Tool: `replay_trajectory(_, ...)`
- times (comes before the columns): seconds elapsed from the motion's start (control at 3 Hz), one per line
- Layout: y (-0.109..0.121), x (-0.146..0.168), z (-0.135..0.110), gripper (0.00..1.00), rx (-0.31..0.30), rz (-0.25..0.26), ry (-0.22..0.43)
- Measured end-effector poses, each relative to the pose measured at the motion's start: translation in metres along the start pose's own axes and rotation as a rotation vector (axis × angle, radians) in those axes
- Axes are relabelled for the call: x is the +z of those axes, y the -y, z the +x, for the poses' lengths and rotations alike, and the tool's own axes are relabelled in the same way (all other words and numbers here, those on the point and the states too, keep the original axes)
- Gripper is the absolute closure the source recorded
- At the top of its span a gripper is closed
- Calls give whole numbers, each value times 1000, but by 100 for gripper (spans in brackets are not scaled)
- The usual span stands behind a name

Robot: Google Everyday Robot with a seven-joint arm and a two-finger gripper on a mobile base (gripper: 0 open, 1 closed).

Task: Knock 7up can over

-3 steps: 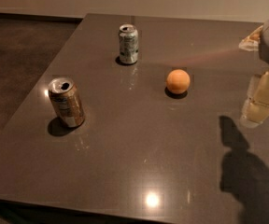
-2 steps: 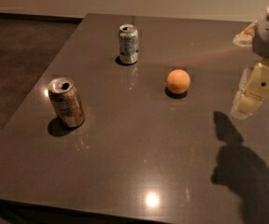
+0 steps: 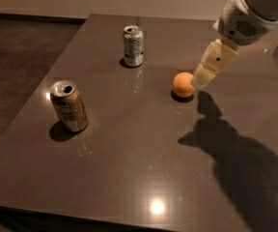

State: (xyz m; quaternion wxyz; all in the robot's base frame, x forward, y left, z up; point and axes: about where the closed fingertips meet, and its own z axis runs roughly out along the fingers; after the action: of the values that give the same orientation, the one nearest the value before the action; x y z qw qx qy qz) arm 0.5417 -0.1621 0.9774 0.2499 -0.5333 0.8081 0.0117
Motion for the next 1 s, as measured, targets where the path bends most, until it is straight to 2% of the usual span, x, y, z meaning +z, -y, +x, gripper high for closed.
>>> replay_trajectory(0.33,36,29,-33,0,107,45,35)
replay_trajectory(1.0,87,104,-106,0,320,82,107)
